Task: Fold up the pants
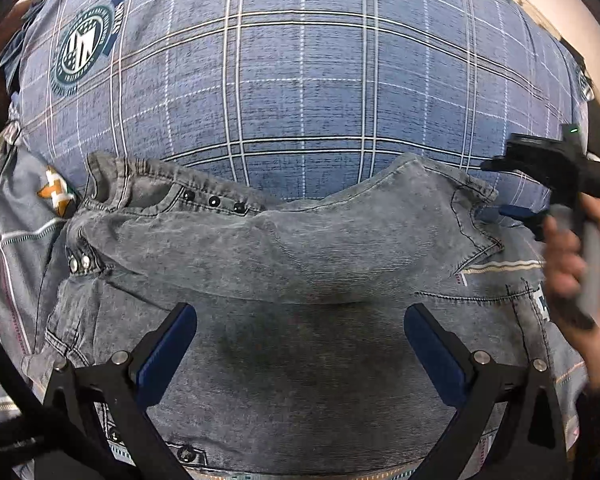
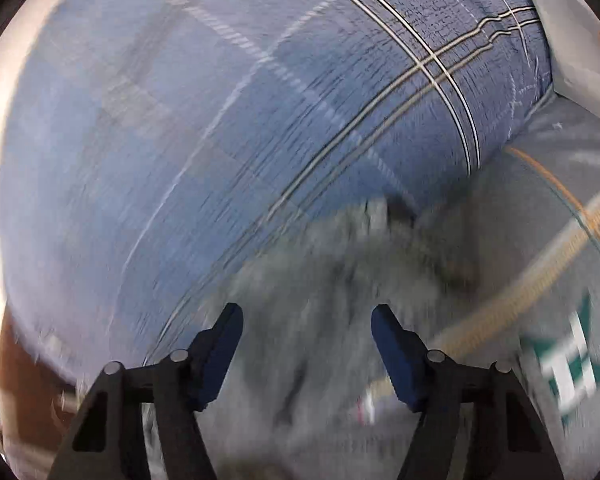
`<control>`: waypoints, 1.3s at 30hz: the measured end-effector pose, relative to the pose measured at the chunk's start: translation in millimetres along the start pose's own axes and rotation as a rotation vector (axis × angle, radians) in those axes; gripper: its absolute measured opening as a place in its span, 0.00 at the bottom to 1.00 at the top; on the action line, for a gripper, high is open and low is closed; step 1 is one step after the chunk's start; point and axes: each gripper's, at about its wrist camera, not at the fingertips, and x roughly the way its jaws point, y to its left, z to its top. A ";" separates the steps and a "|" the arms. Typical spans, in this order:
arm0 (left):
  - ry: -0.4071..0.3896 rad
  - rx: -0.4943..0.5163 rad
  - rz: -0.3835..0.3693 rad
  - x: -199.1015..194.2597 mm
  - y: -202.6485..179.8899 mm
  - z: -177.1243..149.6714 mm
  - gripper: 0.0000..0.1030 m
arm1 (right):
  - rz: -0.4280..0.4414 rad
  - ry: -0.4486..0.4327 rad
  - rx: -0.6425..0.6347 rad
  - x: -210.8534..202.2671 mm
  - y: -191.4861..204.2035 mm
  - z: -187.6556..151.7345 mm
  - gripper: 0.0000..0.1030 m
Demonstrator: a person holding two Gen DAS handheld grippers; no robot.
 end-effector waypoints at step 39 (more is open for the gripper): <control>0.415 -0.188 -0.044 102.2 -52.6 62.8 0.61 | 0.178 0.005 0.065 -123.7 -82.4 -124.4 0.08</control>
